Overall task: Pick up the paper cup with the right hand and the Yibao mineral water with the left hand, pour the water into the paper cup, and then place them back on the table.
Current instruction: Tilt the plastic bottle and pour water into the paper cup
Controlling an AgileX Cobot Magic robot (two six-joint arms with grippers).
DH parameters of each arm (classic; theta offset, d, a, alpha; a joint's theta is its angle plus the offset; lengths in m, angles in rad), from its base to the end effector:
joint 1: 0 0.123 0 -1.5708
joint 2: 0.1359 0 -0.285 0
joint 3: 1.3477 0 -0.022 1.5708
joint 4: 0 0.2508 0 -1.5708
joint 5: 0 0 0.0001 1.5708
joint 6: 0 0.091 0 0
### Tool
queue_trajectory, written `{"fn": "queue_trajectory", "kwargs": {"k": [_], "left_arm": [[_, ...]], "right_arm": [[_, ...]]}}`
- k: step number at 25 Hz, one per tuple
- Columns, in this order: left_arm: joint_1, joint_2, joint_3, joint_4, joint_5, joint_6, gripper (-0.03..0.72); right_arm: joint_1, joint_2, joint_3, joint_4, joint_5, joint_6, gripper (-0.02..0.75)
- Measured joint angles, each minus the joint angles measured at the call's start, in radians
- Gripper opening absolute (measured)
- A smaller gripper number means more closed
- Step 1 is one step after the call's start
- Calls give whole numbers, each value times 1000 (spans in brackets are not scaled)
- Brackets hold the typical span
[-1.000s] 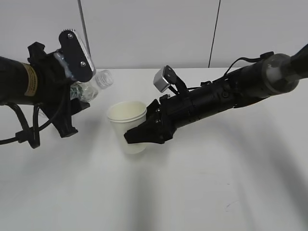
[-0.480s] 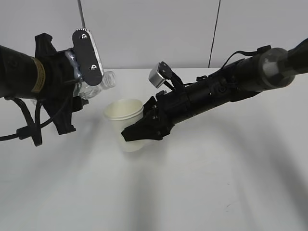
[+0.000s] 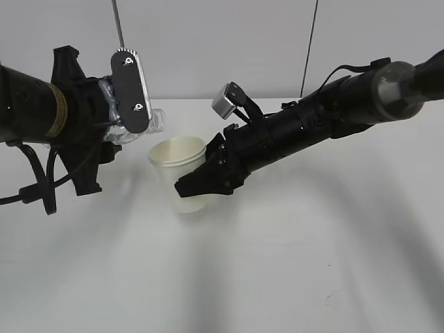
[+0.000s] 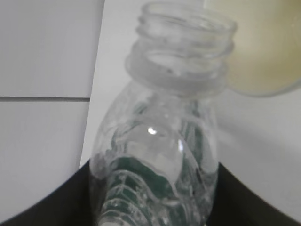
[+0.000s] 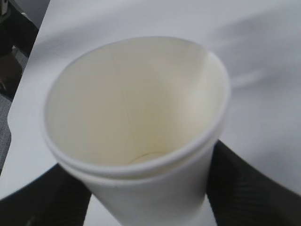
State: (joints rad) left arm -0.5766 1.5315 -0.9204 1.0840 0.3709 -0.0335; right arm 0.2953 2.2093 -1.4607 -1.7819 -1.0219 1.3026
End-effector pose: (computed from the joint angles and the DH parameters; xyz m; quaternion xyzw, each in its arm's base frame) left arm 0.2853 -0.1507 0.2444 0.5940 0.6736 0.2350 0.3718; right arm 0.3972 0.2001 0.1480 -0.5074 0.6880 0.4010 0.3293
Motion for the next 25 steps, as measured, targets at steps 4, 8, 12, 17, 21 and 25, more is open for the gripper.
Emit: {"fn": "queue_trajectory", "kwargs": {"k": [4, 8, 12, 17, 21, 25], "left_arm": [[0, 0, 0, 21, 9, 1, 385], [0, 0, 0, 32, 22, 1, 385], [0, 0, 0, 51, 34, 1, 385], [0, 0, 0, 73, 41, 3, 385], [0, 0, 0, 83, 42, 3, 385], [-5, 0, 0, 107, 50, 3, 385]], "right_arm": [[0, 0, -7, -12, 0, 19, 539], [0, 0, -9, -27, 0, 23, 539], [0, 0, -9, -37, 0, 36, 538], [0, 0, -9, -44, 0, 42, 538], [0, 0, -9, -48, 0, 46, 538], [0, 0, -9, -53, 0, 48, 538]]}}
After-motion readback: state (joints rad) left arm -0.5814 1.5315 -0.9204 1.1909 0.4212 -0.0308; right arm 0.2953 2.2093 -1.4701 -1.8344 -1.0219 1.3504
